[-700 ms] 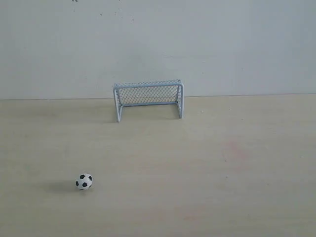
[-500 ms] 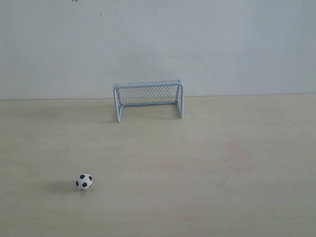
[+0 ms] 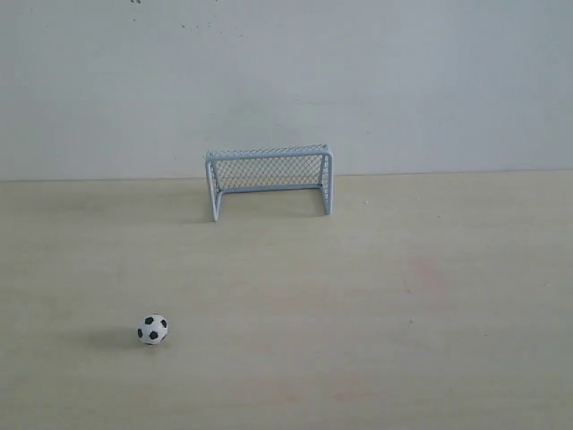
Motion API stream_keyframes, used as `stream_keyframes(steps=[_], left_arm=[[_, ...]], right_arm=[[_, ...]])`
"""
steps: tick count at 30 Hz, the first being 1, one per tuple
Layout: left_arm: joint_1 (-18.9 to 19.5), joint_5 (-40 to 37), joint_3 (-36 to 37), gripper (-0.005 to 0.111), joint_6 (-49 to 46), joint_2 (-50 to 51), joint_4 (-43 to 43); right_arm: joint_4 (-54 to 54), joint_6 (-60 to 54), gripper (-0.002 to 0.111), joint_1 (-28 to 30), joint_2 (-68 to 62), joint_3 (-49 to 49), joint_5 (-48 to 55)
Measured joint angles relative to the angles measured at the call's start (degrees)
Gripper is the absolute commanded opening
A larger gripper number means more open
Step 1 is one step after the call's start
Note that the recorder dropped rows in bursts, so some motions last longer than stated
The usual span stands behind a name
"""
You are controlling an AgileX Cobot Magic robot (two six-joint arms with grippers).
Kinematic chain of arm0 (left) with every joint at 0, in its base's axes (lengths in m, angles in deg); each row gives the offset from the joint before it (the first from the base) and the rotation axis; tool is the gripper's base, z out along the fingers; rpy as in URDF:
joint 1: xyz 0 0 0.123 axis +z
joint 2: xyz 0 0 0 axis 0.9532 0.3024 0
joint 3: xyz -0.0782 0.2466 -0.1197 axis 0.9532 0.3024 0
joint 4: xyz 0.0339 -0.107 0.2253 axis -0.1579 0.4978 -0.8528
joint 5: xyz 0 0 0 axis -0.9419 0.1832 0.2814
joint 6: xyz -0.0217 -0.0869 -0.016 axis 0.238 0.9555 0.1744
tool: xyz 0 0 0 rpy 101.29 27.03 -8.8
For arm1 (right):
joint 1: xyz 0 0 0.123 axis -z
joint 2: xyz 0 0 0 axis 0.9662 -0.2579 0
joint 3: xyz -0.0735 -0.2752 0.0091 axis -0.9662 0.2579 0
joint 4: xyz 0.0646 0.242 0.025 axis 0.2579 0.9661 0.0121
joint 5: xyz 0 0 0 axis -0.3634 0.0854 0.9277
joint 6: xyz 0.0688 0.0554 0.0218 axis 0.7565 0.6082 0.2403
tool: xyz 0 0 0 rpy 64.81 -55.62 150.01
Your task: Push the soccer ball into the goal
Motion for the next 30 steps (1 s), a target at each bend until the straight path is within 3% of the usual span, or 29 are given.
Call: stream_keyframes(steps=[2,7,9,14,21,24,30], left_arm=[[0.0,2.8,0.0,0.004,0.0,0.0,0.0],[0.0,33.9,0.0,0.004,0.0,0.0,0.0],[0.0,37.6,-1.9,0.004,0.0,0.0,0.0],[0.0,29.5,-13.6,0.004,-2.3,1.7,0.2],[0.0,3.2,-34.9,0.004,-7.5,17.5,-0.4],[0.0,-6.0,-40.4,0.004,-7.8,24.4,-0.8],[0.0,-7.9,-42.8,0.004,-7.9,32.8,-1.1]], right_arm=[[0.0,0.0,0.000,0.0,0.0,0.0,0.0],[0.0,0.0,0.000,0.0,0.0,0.0,0.0],[0.0,0.0,0.000,0.0,0.0,0.0,0.0],[0.0,0.0,0.000,0.0,0.0,0.0,0.0],[0.0,0.0,0.000,0.0,0.0,0.0,0.0],[0.0,0.0,0.000,0.0,0.0,0.0,0.0],[0.0,0.0,0.000,0.0,0.0,0.0,0.0]])
